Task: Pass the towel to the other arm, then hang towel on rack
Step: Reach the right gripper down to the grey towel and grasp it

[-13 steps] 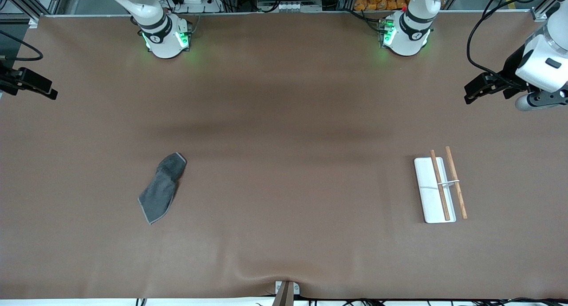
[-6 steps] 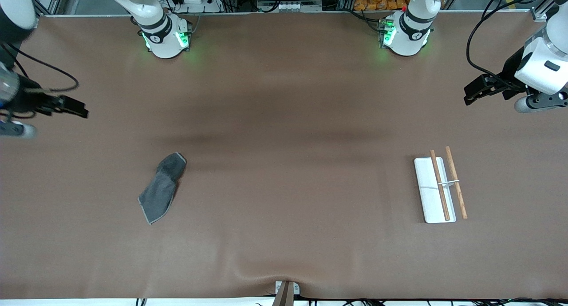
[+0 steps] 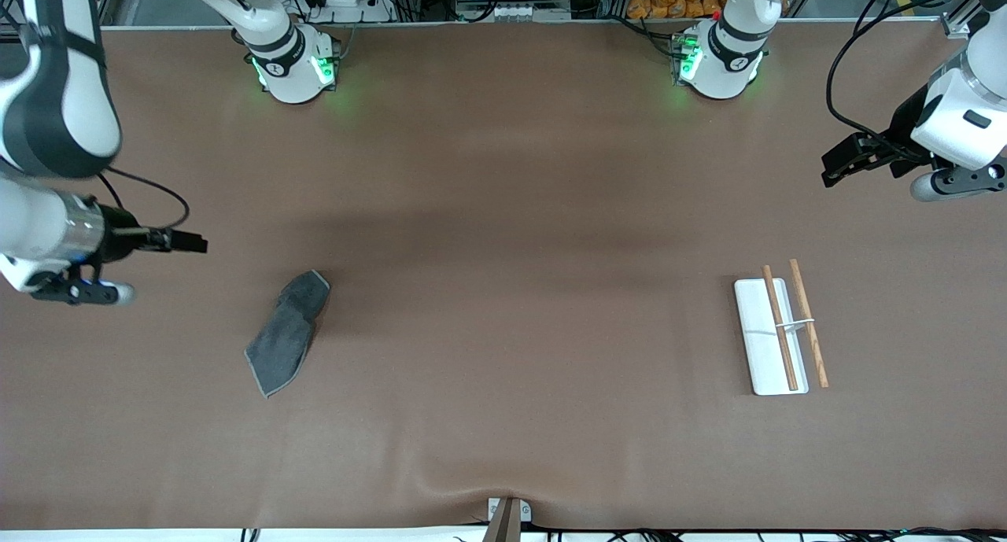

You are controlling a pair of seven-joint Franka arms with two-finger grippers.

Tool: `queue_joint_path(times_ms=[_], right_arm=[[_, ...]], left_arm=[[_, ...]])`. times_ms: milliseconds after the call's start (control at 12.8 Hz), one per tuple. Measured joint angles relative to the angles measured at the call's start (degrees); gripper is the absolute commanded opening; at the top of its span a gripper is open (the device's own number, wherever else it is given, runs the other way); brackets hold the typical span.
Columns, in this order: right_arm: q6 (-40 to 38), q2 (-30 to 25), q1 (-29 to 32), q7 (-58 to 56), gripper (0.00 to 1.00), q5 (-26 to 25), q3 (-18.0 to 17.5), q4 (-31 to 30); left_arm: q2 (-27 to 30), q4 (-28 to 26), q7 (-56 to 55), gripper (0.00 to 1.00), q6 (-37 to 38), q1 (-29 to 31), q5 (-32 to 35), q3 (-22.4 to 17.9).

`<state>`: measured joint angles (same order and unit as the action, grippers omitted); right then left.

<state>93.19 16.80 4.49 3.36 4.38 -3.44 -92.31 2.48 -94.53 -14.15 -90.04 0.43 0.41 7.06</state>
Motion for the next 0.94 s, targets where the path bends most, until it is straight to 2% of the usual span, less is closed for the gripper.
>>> queue_joint_path(times_ms=[234, 468, 623, 935], right_arm=[[5.5, 3.3, 0.5, 0.1, 1.00, 0.0, 0.3, -4.4], [9.4, 3.8, 0.4, 0.2, 1.00, 0.1, 0.3, -7.4], [15.5, 5.2, -0.5, 2.0, 1.00, 0.2, 0.0, -8.4], [28.0, 11.7, -4.0, 8.4, 1.00, 0.3, -0.1, -8.9]], left_arm=[[-0.1, 0.0, 0.7, 1.00, -0.1, 0.2, 0.0, -0.5], [-0.1, 0.0, 0.8, 1.00, -0.4, 0.2, 0.0, -0.6], [-0.1, 0.0, 0.8, 1.00, -0.5, 0.1, 0.0, -0.5], [-2.1, 0.0, 0.8, 1.00, -1.9, -0.6, 0.0, 0.0]])
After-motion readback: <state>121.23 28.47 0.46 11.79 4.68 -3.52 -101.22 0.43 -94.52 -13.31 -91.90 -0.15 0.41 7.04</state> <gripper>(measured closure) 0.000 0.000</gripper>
